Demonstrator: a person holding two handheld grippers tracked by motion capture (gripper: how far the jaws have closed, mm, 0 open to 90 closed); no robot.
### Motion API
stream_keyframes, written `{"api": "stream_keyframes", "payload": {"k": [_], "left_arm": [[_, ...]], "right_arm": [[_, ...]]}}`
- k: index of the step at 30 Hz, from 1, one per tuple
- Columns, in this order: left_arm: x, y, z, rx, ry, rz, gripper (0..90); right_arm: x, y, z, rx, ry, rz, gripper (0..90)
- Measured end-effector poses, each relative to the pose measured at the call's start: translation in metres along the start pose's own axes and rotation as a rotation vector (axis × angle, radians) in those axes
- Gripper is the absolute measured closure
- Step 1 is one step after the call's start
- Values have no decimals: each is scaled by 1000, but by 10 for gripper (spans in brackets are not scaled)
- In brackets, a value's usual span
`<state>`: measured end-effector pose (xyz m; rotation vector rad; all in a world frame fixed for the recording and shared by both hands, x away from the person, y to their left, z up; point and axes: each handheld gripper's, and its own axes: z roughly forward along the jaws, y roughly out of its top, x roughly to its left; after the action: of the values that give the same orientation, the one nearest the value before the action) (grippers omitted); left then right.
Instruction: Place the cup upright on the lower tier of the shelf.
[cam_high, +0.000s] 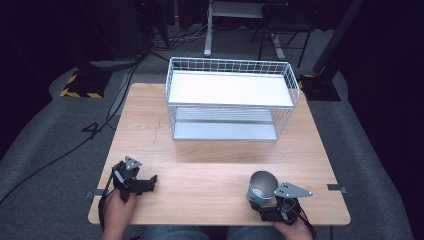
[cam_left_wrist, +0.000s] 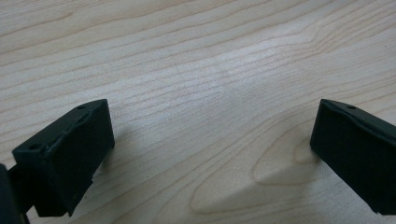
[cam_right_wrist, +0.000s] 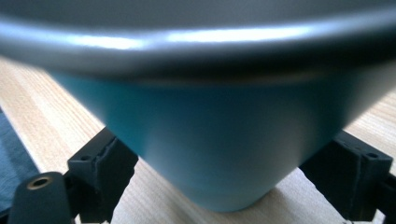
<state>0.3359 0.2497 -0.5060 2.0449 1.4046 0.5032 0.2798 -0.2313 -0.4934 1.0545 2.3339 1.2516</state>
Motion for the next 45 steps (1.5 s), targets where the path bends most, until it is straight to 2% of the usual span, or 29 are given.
{"api": "stream_keyframes", "payload": {"k": [10,14,26,28,33,45], "left_arm": [[-2,-2,-2,-1,-7,7,1],[-2,-2,-2,0,-8,5,1],[-2,-2,-2,-2,-8,7,1],[-2,-2,-2,-2,-8,7,1],[-2,-2,-2,-2,-7,8,1],[-2,0,0,1,-12,14,1]], "right_arm": [[-2,2,2,-30,-5,-8,157],[-2,2,2,-34,4,-15,217],[-3,4,-1,-39,3,-14,223],[-4,6,-3,-53,1,-21,223],[-5,10,-7,-52,2,-23,223],[-14,31,-5,-32,20,8,223]]}}
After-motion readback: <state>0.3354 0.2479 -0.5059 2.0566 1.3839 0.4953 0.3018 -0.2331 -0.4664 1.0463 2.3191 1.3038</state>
